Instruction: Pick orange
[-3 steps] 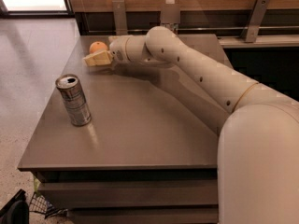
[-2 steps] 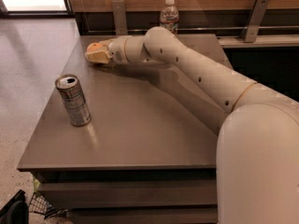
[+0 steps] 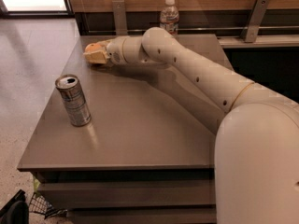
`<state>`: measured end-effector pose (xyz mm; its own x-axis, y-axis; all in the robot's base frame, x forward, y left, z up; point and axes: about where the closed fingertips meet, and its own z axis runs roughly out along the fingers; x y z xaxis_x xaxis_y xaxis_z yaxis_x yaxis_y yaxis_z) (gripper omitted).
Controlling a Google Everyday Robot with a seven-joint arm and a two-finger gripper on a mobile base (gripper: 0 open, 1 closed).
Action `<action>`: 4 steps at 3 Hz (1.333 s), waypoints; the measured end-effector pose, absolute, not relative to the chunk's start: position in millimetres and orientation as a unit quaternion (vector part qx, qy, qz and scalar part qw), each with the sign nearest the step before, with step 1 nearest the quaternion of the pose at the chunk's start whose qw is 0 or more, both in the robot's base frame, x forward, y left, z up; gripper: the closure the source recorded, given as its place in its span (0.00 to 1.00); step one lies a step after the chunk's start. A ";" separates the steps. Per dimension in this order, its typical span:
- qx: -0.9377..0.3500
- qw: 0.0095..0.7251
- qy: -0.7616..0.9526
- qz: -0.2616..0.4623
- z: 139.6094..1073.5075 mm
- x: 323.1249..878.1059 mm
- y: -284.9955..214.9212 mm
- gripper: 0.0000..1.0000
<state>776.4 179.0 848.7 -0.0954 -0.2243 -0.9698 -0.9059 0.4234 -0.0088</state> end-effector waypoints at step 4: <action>-0.482 0.531 0.607 0.344 951.5 758.0 169.2 1.00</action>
Offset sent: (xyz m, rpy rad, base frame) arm -0.0114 -0.0056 0.0568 0.0176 -0.0275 0.0986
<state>758.0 169.2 951.5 0.0272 -0.2201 -0.9751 -0.9494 0.2997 -0.0941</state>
